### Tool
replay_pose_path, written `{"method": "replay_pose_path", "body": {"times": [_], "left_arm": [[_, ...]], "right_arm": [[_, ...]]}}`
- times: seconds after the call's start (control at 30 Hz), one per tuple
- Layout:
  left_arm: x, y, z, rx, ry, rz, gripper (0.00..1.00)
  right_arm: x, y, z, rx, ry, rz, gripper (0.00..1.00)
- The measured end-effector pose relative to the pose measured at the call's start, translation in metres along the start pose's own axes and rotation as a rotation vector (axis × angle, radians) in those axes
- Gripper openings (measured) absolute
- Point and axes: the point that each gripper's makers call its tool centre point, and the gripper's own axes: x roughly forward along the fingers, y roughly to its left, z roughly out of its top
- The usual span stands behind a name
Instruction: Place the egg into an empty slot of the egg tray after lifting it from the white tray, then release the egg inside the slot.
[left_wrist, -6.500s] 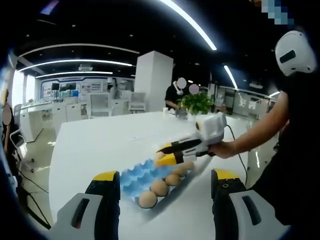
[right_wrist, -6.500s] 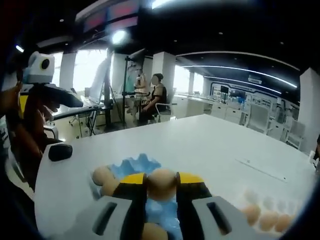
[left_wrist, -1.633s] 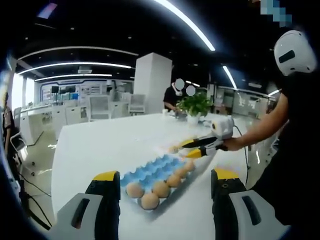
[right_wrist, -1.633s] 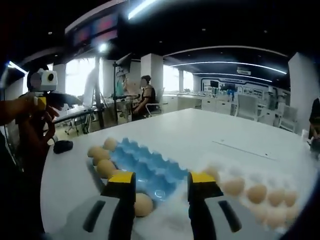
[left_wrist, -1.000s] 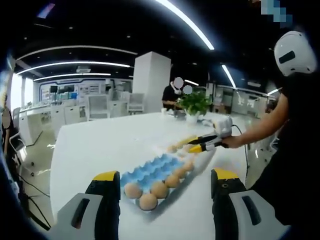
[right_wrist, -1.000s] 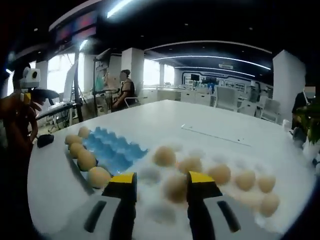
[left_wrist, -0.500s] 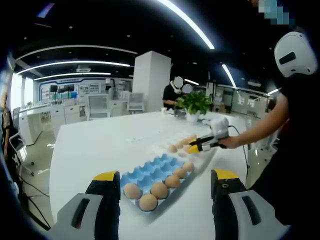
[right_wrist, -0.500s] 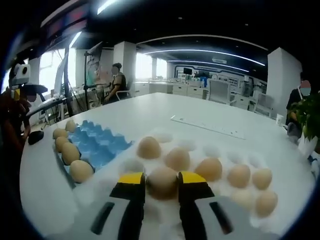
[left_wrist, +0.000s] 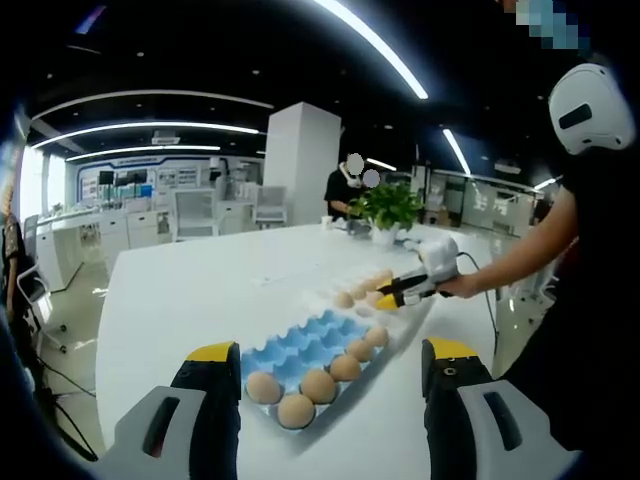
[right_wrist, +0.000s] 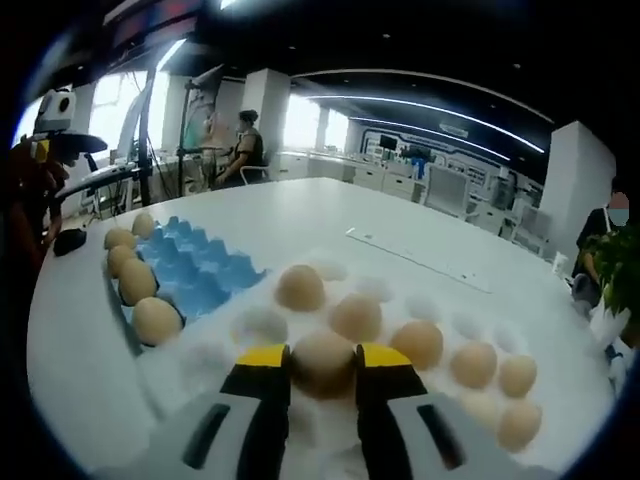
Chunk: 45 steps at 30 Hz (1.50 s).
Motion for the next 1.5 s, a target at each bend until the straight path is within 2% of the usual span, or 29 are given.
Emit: {"method": "replay_pose_path", "body": {"times": [0.13, 0.23, 0.3, 0.47, 0.67, 0.9, 1.13, 1.5], "left_arm": [[-0.001, 0.002, 0.001, -0.001, -0.002, 0.005, 0.74], [-0.001, 0.003, 0.000, 0.000, 0.000, 0.006, 0.74], [-0.001, 0.002, 0.000, 0.001, 0.002, 0.003, 0.74], [0.000, 0.001, 0.001, 0.002, -0.003, 0.000, 0.74], [-0.001, 0.001, 0.001, 0.004, -0.001, -0.001, 0.74], [-0.002, 0.001, 0.001, 0.005, -0.003, -0.001, 0.74], [-0.005, 0.001, 0.000, 0.004, -0.002, 0.001, 0.74], [-0.009, 0.003, -0.003, -0.001, -0.002, 0.010, 0.74]], "right_arm": [[-0.004, 0.000, 0.004, -0.017, -0.011, -0.005, 0.24], [-0.007, -0.002, 0.014, 0.007, -0.041, -0.005, 0.24], [-0.007, -0.003, 0.017, -0.008, -0.048, -0.010, 0.24], [-0.010, -0.005, 0.023, 0.051, -0.069, -0.012, 0.24], [-0.009, -0.001, 0.030, 0.048, -0.081, -0.007, 0.24], [-0.006, 0.011, 0.042, 0.055, -0.104, 0.017, 0.24], [0.003, 0.034, 0.055, 0.053, -0.127, 0.066, 0.24], [0.014, 0.061, 0.065, 0.037, -0.136, 0.122, 0.24]]}}
